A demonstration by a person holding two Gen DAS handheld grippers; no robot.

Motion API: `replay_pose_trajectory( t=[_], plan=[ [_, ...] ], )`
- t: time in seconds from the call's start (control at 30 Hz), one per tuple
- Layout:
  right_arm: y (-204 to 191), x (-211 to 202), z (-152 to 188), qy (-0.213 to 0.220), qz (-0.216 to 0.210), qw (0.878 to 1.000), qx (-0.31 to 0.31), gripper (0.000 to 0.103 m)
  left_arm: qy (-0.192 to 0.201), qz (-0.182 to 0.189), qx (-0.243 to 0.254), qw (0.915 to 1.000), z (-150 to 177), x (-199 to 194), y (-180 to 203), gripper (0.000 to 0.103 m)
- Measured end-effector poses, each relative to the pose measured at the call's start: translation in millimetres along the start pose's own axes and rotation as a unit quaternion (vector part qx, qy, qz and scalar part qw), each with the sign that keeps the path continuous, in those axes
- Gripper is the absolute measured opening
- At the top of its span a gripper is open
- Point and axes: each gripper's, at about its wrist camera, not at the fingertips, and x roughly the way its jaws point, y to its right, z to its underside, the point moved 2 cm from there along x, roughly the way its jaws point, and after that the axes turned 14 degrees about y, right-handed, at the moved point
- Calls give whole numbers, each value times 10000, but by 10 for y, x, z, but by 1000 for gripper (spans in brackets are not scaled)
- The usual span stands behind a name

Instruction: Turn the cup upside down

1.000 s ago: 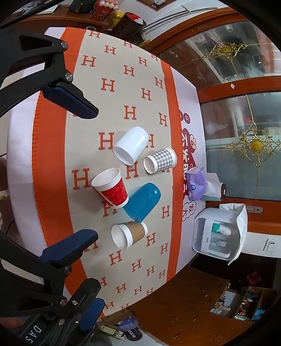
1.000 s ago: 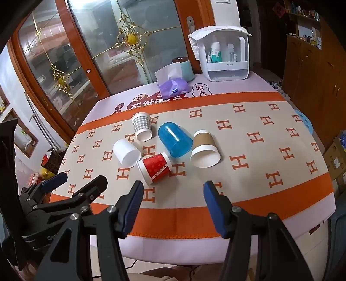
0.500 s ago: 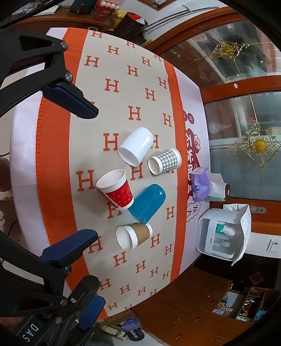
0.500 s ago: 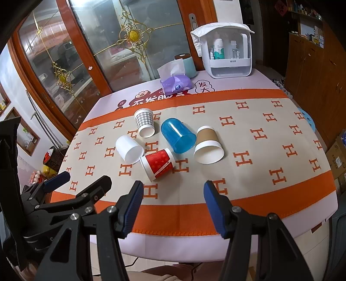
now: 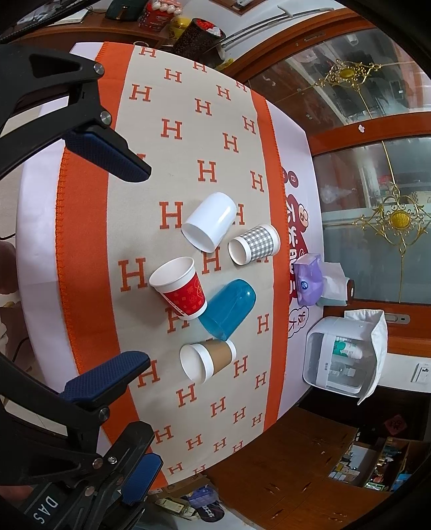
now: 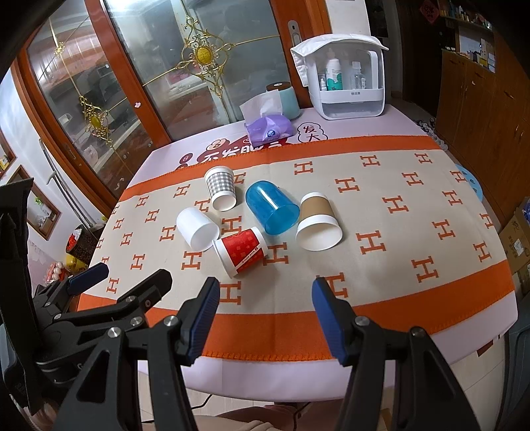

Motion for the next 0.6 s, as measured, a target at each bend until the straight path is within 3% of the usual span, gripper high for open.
replay_pose_trajectory(
  t=[0.6],
  plan=[
    [6,36,-9,-10,-1,10000,2,58,-17,14,-8,10000,16,8,6,101]
  ],
)
